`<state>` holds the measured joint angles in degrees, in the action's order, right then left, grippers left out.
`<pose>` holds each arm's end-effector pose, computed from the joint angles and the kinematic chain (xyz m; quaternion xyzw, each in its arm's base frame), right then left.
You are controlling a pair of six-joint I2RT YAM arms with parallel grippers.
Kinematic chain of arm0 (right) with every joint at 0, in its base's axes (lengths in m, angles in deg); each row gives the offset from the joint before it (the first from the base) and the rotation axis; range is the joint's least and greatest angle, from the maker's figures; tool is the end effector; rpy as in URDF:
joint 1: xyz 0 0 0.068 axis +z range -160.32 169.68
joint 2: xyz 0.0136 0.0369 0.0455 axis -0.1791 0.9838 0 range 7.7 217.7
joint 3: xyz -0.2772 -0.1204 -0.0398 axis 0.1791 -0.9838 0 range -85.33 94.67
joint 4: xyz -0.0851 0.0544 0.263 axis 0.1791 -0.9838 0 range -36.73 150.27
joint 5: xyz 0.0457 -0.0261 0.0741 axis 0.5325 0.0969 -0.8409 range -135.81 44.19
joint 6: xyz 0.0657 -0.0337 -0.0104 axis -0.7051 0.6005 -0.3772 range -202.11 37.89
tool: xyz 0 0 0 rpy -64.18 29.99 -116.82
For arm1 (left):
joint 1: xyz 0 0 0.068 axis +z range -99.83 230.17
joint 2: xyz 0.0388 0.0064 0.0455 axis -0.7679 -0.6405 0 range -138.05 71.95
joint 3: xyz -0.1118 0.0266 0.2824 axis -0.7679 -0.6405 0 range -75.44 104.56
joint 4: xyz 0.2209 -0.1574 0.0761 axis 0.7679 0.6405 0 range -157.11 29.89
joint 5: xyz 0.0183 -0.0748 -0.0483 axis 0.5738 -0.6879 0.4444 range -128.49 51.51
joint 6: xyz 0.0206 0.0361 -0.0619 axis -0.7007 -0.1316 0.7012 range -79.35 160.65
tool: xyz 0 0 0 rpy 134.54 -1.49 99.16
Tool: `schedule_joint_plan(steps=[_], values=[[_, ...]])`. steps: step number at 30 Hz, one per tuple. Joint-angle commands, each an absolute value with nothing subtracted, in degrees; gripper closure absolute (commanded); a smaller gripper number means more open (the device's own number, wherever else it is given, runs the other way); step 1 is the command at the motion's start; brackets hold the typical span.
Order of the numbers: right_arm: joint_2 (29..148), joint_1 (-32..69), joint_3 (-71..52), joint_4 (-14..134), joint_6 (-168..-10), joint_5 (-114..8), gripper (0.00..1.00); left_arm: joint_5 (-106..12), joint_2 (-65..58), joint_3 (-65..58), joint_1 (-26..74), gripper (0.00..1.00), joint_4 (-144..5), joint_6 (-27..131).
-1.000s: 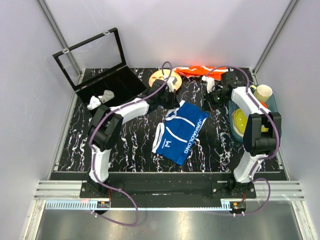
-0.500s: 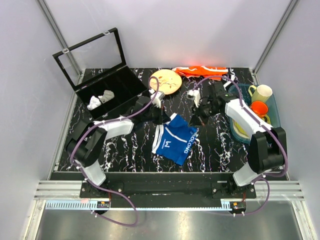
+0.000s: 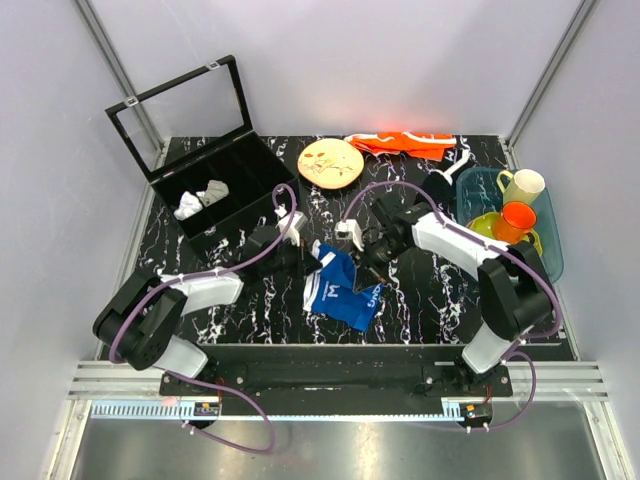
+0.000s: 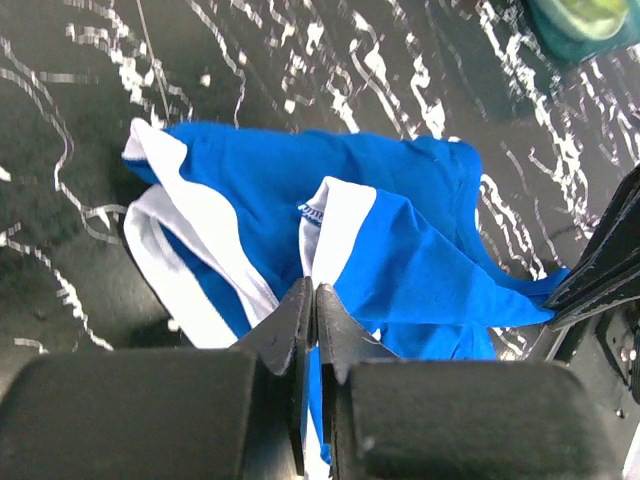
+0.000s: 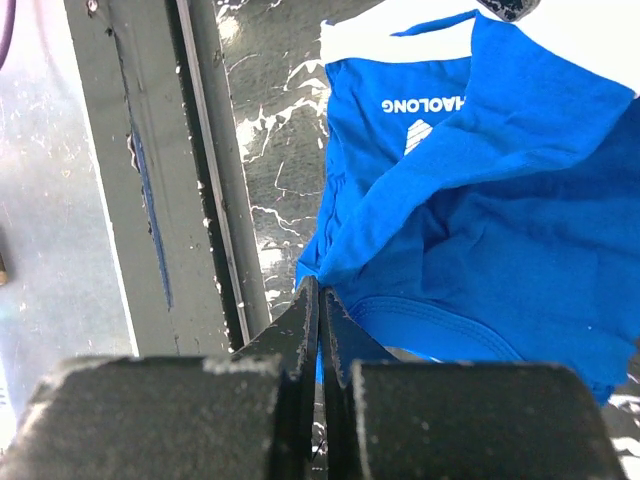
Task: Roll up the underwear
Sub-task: Fold the underwear at the center of the board.
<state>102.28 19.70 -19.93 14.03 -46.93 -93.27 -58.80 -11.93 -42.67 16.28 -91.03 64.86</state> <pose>0.2670 0.2075 0.2193 -0.5323 0.7375 0.3935 0.1340 0.2538 -0.1966 0.1784 0.1624 0.8294 -0.3806 0.3754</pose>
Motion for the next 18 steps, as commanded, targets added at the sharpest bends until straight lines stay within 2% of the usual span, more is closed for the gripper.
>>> schedule_joint_plan(steps=[1,6,11,12,18], values=[[104.5,22.9,-19.3,14.3,-45.5,-92.3,1.00,-57.0,-9.2,-46.1,16.3,0.94,-96.2,65.1],[106.4,25.3,-19.8,14.6,-45.1,-90.4,1.00,-56.6,-8.2,-48.5,16.3,0.90,-97.1,65.6],[108.3,27.5,-20.0,14.7,-44.8,-89.1,1.00,-56.9,-7.1,-51.2,16.3,0.78,-98.8,67.3],[108.9,27.9,-20.1,14.6,-44.7,-89.1,0.98,-56.3,-6.5,-51.7,16.3,0.73,-99.4,67.6],[110.6,31.9,-20.4,12.4,-41.9,-88.5,0.80,-51.5,2.7,-58.1,16.4,0.67,-100.6,69.4]])
